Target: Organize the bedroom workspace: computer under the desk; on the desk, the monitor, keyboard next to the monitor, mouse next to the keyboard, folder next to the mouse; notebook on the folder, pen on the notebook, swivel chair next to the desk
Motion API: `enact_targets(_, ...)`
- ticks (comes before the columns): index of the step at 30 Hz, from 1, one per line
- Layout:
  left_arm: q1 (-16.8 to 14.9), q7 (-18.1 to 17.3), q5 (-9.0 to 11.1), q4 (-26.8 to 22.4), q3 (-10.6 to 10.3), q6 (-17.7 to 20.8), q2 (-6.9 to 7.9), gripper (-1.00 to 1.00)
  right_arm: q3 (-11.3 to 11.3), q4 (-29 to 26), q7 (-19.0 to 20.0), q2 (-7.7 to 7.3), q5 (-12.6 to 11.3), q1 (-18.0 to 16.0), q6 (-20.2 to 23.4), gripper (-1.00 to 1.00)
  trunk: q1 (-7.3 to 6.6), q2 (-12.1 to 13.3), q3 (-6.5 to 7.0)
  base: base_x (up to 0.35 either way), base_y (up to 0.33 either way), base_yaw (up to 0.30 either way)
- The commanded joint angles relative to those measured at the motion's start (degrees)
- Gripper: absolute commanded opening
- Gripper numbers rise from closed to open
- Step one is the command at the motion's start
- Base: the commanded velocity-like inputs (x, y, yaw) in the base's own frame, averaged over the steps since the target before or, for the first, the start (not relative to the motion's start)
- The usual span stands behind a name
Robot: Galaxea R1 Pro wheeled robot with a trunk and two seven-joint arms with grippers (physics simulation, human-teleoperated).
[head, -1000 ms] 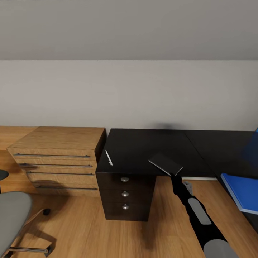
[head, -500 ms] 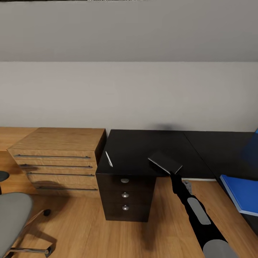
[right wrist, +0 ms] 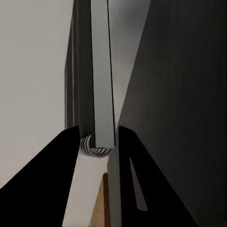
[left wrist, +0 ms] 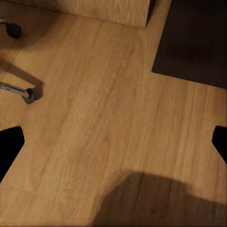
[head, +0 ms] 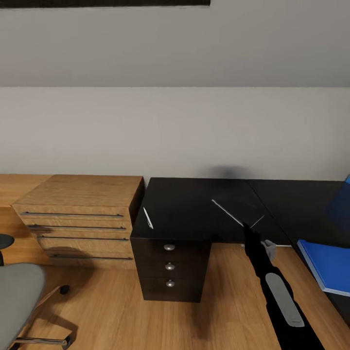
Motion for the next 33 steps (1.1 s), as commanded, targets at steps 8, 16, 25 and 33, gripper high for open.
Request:
enact_targets(8,-0.02,0.09,0.63,2.10,-0.21,-0.35,0.06,1.00,-0.21,-5.02,-5.79,0.07,-0.72,3.25,-5.26,-1.00,0.00,-0.02,-0.04,0.000,0.000,-0.076)
enact_targets(16,-0.01,0.32,0.68,2.24,-0.07,-0.35,0.08,1.00,-1.29,-5.53,-8.09,0.05,-0.65,3.34,-5.48,-1.00,0.00,-0.02,-0.04,-0.092,0.000,-0.269)
enact_targets(25,0.02,0.30,0.64,2.25,-0.05,-0.42,0.05,1.00,-7.12,-5.61,-9.69,-0.05,-0.69,3.35,-5.44,-1.00,0.00,-0.02,-0.04,-0.206,-0.010,-0.297)
enact_targets(33,0.01,0.36,0.66,2.25,-0.05,-0.43,0.06,1.00,-10.95,-5.49,-9.75,-0.18,-0.57,3.35,-5.42,-1.00,0.00,-0.02,-0.04,-0.009,-0.002,-0.298)
